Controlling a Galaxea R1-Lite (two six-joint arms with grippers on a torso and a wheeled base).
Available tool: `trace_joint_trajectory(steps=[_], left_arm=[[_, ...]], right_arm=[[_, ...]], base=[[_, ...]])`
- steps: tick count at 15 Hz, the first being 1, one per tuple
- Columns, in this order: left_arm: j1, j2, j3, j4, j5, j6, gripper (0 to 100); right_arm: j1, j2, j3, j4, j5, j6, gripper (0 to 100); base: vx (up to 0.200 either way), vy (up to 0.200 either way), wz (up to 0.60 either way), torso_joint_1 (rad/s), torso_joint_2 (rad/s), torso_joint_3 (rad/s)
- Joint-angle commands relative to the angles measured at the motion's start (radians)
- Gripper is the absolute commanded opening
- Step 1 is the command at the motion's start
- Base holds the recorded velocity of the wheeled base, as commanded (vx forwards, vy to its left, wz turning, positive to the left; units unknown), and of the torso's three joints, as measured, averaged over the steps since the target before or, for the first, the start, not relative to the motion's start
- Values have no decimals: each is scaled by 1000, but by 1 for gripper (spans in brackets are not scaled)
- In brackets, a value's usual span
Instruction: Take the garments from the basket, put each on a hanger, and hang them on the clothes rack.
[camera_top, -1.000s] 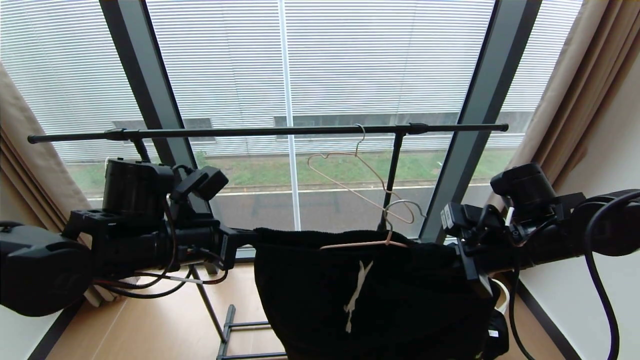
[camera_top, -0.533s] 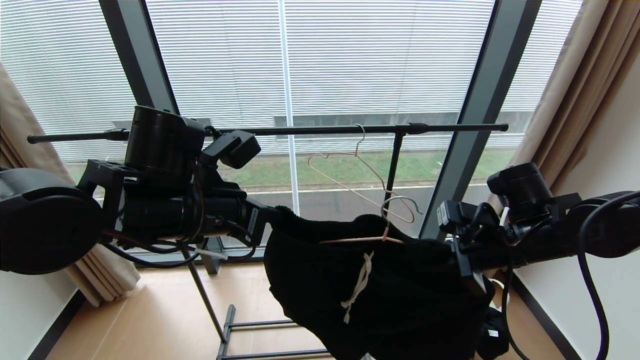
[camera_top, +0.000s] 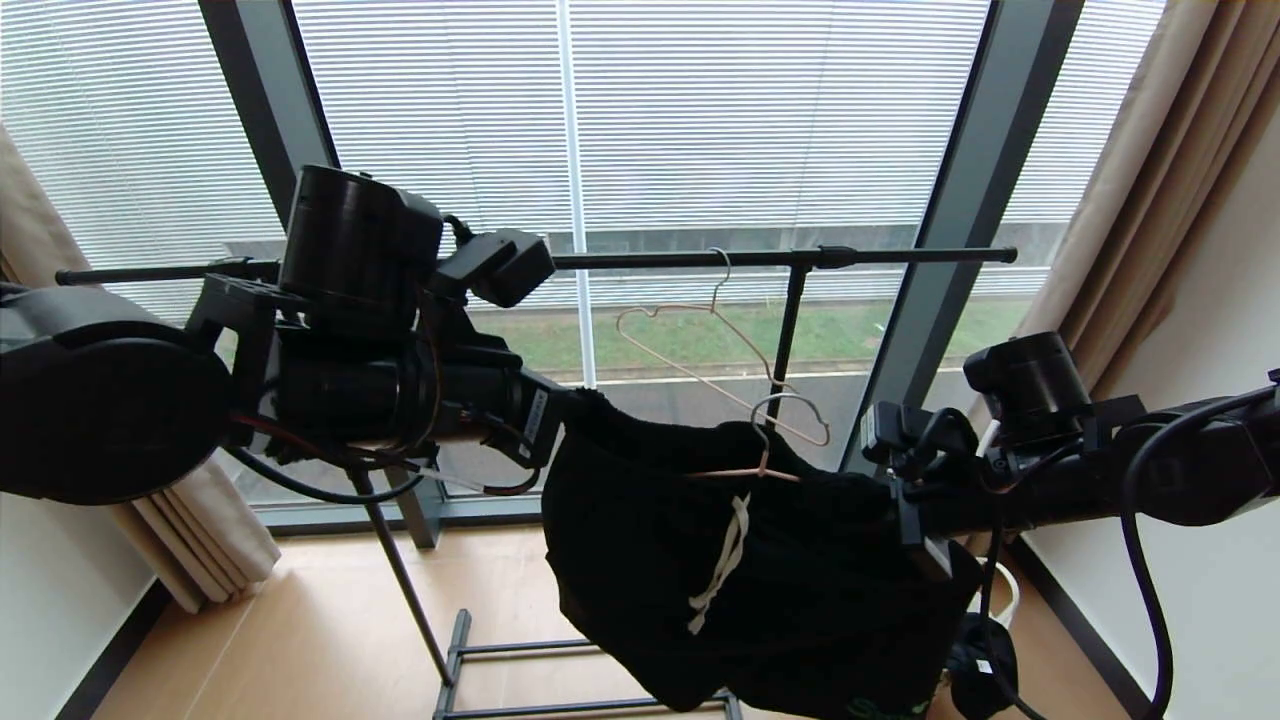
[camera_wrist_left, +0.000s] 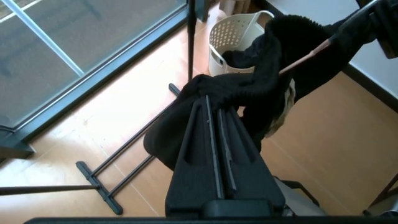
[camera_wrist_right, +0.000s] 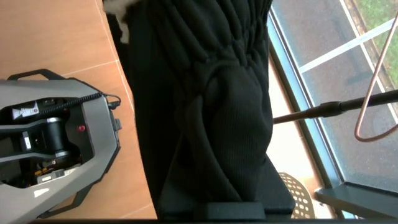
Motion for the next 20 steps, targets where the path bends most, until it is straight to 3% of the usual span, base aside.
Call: trace_joint_trajectory(steps=[1, 6, 10, 12, 16, 20], left_arm=[[-50, 76, -4, -2, 55, 0, 0], [-99, 156, -70, 0, 75, 0, 0], [-75, 206, -171, 7, 152, -36, 0], [-64, 231, -254, 93, 212, -63, 0], [-70, 277, -404, 233, 254, -131, 0], [-141, 277, -401, 285, 256, -126, 0]], right_arm=[[10, -2, 1, -12, 23, 18, 0], [56, 8, 1, -15, 38, 51, 0], [59, 5, 5, -15, 38, 50, 0], [60, 1, 13, -16, 37, 48, 0], [88, -16, 58, -81, 32, 48, 0], [100, -13, 59, -90, 32, 51, 0]], base=[[0, 0, 0, 0, 0, 0], [0, 0, 0, 0, 0, 0], [0, 0, 0, 0, 0, 0], [0, 0, 0, 0, 0, 0], [0, 0, 0, 0, 0, 0], [0, 0, 0, 0, 0, 0]])
